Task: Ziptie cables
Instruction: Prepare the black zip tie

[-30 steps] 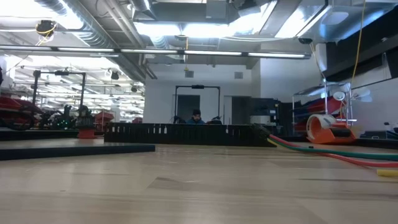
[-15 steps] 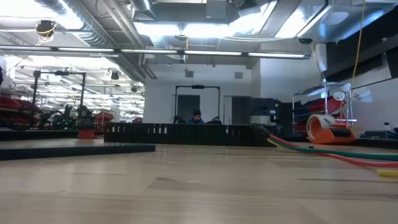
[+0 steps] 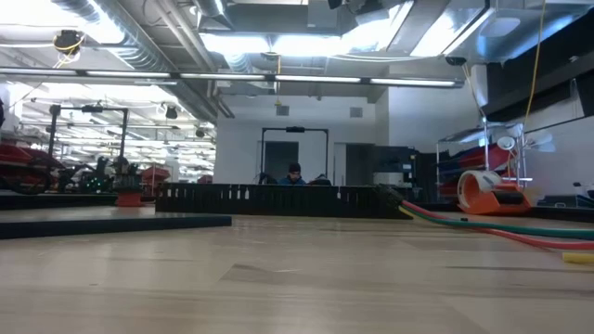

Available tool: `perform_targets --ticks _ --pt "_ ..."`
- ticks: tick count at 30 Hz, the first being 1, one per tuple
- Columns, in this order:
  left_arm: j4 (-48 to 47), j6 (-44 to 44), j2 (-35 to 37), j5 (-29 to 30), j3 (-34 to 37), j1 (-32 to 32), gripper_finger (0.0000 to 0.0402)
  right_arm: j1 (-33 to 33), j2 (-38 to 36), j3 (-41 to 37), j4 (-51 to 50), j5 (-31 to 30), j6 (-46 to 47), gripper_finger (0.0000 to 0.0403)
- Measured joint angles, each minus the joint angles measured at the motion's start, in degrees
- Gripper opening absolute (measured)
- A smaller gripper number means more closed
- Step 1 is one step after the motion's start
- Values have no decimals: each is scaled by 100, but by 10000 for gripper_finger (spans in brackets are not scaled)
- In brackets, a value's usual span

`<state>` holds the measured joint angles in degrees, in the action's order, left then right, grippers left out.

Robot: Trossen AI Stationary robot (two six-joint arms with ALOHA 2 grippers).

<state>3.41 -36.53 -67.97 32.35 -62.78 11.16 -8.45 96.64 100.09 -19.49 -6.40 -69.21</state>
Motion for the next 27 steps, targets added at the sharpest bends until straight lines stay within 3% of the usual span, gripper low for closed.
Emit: perform_targets --ticks 11,15,27 --pt "21 -441 -2 10 2 133 1 301 0 0 41 -686 -785 1" --pt "21 -538 -2 278 1 274 1 410 0 0 109 -921 -1045 1" --pt "293 -960 36 322 2 500 1 478 0 0 136 -958 -1658 1"
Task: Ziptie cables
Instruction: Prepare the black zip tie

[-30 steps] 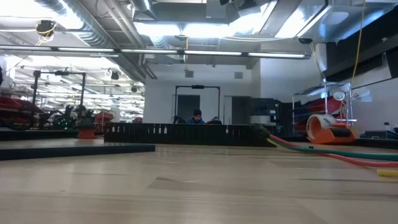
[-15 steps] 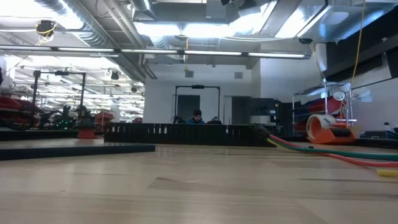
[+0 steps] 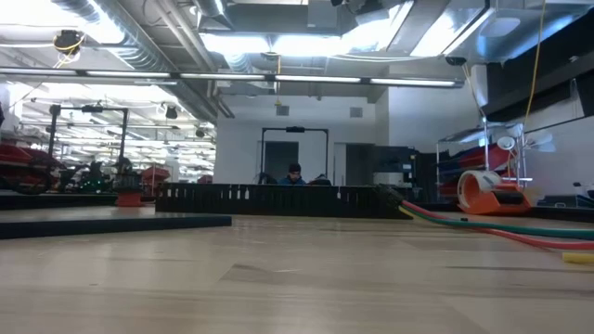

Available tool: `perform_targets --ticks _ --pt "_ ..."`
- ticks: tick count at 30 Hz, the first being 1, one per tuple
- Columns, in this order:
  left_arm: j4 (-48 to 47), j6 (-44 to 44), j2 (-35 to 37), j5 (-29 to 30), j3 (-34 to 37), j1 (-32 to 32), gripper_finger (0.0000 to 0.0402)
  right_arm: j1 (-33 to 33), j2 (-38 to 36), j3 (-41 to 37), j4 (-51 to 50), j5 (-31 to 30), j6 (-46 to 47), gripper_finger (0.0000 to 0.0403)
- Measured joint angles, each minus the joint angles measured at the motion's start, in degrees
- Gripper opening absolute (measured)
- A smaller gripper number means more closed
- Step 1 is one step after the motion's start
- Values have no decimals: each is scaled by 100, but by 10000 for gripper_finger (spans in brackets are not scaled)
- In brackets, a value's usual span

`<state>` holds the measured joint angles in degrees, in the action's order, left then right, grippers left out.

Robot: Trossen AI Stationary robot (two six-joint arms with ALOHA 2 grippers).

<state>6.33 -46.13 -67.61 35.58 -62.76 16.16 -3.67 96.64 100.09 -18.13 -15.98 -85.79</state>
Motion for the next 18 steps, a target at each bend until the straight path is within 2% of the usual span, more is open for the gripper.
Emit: perform_targets --ticks 8,18 --pt "-634 -749 0 -22 0 -63 1 72 0 0 -4 95 -52 1" --pt "-519 -966 61 -43 0 -229 1 193 0 -115 -288 305 116 1"
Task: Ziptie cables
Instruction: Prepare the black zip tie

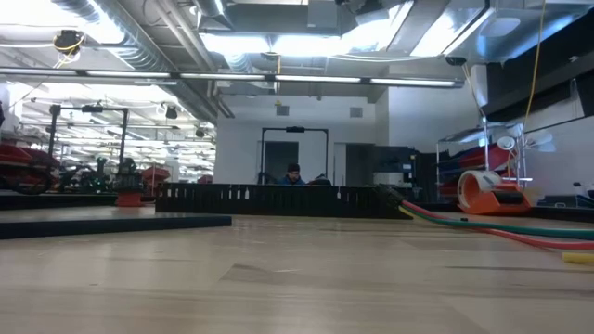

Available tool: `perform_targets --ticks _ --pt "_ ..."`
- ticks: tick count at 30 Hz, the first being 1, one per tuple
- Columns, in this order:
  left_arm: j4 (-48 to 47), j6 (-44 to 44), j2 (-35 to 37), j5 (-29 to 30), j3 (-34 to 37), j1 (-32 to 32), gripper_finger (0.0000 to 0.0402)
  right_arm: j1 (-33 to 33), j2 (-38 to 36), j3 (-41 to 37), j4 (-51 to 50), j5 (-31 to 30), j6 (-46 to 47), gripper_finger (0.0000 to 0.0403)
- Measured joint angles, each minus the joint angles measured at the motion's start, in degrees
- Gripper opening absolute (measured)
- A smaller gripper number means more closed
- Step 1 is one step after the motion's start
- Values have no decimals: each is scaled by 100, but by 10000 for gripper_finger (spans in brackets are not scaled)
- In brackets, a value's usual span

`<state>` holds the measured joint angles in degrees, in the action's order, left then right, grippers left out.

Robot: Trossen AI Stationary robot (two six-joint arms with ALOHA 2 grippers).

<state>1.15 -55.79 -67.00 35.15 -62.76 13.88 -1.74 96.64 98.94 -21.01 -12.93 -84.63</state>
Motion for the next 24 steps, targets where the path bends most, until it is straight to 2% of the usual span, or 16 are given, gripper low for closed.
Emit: perform_targets --ticks 10,13,17,21,24 --pt "-583 242 2 25 2 32 1 -19 0 -534 16 -225 628 1" --pt "-664 919 2 27 4 116 1 -263 0 -530 -329 -26 2238 1" --pt "-1365 1864 -2 62 7 185 1 -691 64 -638 -947 1114 4816 1" --pt "-1969 2355 -55 36 5 105 1 -802 124 -1307 -585 1701 6087 1" --pt "-2170 2774 -89 21 7 100 1 -808 167 -1963 389 1958 7010 1"
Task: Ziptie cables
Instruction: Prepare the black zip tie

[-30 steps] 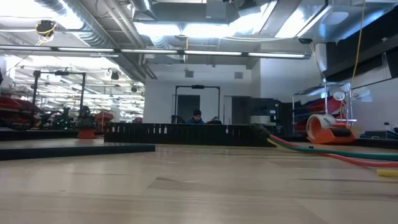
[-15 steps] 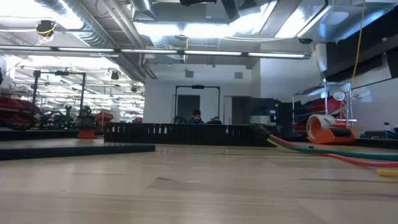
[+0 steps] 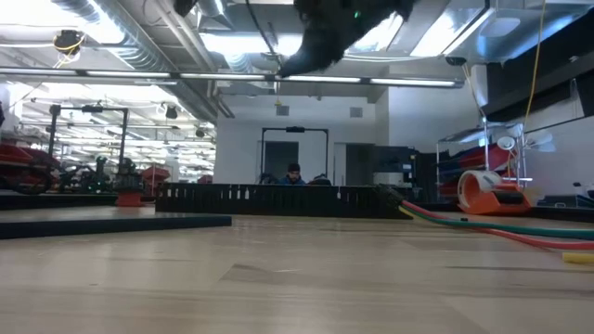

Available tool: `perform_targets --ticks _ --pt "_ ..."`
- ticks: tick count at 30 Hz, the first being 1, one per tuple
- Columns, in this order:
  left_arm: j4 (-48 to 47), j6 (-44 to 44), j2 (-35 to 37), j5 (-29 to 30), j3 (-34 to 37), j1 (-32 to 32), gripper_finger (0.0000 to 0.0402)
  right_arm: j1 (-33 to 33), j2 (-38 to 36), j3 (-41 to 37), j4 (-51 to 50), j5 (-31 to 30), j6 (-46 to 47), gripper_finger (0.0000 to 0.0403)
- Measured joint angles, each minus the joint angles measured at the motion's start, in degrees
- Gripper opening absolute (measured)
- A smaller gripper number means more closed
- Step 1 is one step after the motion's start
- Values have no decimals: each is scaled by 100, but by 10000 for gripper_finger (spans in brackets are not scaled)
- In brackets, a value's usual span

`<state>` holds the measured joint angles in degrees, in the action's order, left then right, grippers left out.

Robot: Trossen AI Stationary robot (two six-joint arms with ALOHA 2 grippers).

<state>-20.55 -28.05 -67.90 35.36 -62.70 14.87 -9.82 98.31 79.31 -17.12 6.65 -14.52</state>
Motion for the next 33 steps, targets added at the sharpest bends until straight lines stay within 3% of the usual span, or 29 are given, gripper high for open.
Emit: perform_targets --ticks 5,10,24,33 --pt "-36 545 -70 -14 0 -33 1 -40 65 -1008 1911 243 1642 1" --pt "-57 721 -176 -101 0 -31 1 -54 262 -1529 2941 292 2812 1" --pt "-106 879 -17 -271 0 -69 2 -67 351 -1546 3352 167 2800 1" --pt "-96 1191 -34 -350 -9 -48 32 -79 358 -1559 3298 89 2793 1"
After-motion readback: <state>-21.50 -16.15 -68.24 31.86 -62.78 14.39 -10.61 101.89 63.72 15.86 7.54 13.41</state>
